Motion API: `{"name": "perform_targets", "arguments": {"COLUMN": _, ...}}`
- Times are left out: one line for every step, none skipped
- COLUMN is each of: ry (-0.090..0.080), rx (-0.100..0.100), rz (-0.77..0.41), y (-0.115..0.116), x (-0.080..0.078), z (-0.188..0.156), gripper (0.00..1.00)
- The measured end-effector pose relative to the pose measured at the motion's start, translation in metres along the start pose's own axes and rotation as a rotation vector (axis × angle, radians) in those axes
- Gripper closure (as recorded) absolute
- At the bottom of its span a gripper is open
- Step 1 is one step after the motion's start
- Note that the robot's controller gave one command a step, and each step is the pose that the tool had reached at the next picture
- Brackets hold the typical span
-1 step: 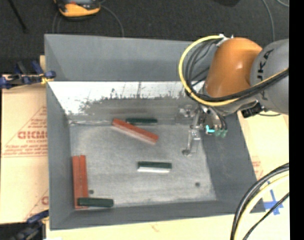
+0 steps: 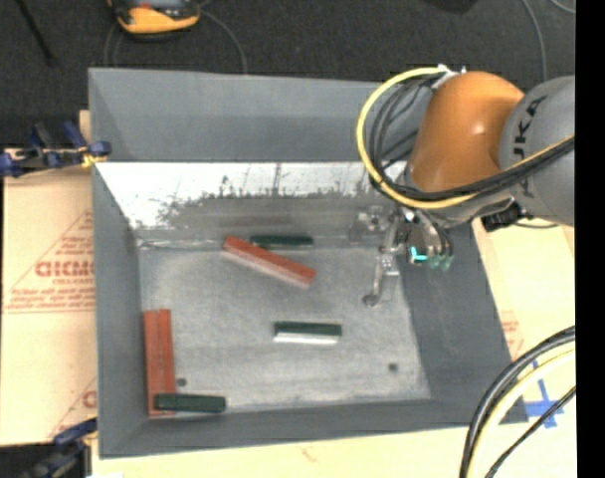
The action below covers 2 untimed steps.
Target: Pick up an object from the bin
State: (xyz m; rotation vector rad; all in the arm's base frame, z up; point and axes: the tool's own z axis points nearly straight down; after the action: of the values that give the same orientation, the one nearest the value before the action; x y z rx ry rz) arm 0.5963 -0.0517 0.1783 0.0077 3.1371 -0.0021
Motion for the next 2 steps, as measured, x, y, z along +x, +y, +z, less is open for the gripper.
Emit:
{"name": "perform_targets", "arguments": {"ry": -0.010, "rx": 0.002, "rz": -0.011, "y": 0.023, "x": 0.004, "z": 0.035, "gripper": 0.00}}
{"name": "perform_targets", "arguments": {"ry": -0.002, "rx": -0.002, "rz": -0.006, "y": 0.037, "x": 0.004, "z": 0.090, "gripper": 0.00}}
